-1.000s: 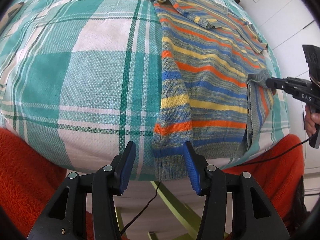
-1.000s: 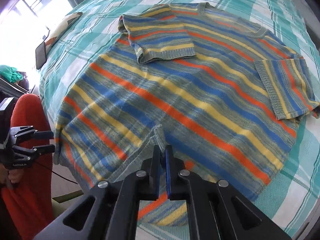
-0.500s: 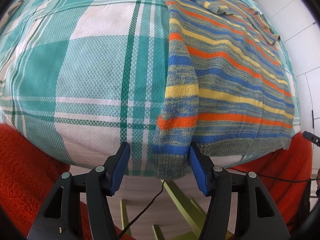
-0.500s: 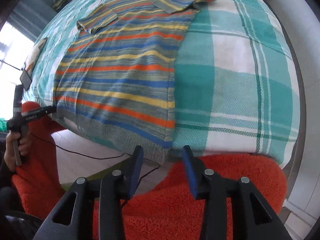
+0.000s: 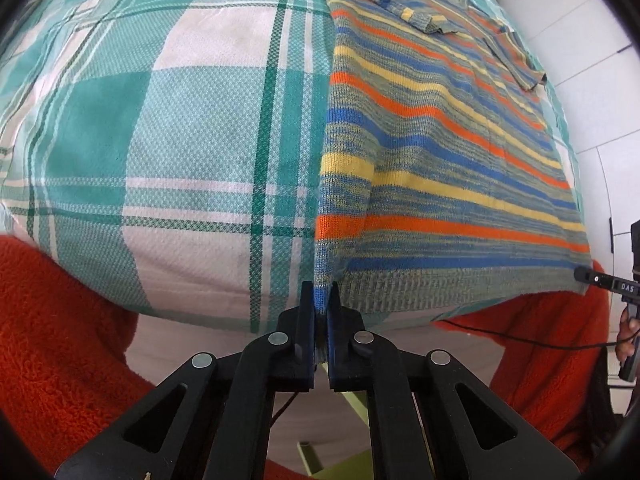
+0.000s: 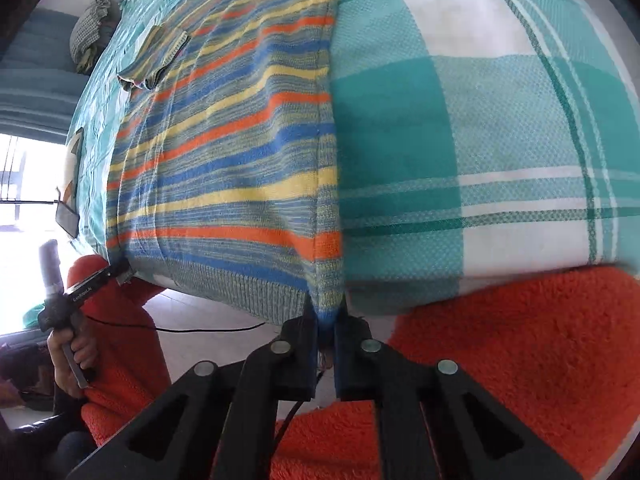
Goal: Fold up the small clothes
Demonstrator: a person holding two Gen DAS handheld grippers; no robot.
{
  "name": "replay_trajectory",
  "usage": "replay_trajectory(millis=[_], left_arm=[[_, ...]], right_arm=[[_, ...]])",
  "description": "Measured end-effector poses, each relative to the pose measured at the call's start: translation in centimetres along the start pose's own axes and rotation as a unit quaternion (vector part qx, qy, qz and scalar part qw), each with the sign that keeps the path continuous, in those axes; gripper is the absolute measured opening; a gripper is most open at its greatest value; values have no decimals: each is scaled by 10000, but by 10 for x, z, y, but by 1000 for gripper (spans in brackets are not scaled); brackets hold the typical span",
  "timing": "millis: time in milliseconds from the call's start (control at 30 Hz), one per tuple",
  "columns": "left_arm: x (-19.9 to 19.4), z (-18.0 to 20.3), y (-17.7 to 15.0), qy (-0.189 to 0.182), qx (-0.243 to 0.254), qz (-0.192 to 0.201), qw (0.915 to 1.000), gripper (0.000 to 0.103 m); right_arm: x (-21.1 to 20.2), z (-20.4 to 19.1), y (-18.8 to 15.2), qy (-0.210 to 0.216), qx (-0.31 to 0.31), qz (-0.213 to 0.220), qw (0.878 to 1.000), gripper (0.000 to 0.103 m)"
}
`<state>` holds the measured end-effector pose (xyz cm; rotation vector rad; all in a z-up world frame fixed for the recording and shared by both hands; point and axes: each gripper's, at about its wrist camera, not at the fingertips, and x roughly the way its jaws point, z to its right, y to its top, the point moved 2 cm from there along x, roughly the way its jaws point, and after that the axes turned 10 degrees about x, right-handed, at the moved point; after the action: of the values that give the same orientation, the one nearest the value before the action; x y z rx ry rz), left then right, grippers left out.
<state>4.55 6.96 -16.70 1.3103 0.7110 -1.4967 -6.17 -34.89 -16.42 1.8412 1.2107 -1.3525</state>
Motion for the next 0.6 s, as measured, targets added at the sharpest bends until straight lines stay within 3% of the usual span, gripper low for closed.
replay_trajectory(millis=[133,300,600], left_arm=[[15,-7,-1,-54,-251,-150,9996,2],[34,1,5,356,13,-314,9989,2],[44,8,11,634,210,-313,9973,3]], right_arm=[[-4,1,-4,-504,-90,12,9987,5],[32,6,8,-1027,-139,-106,9946,5],[39,9,19,-1044,-25,-19,9945,6]])
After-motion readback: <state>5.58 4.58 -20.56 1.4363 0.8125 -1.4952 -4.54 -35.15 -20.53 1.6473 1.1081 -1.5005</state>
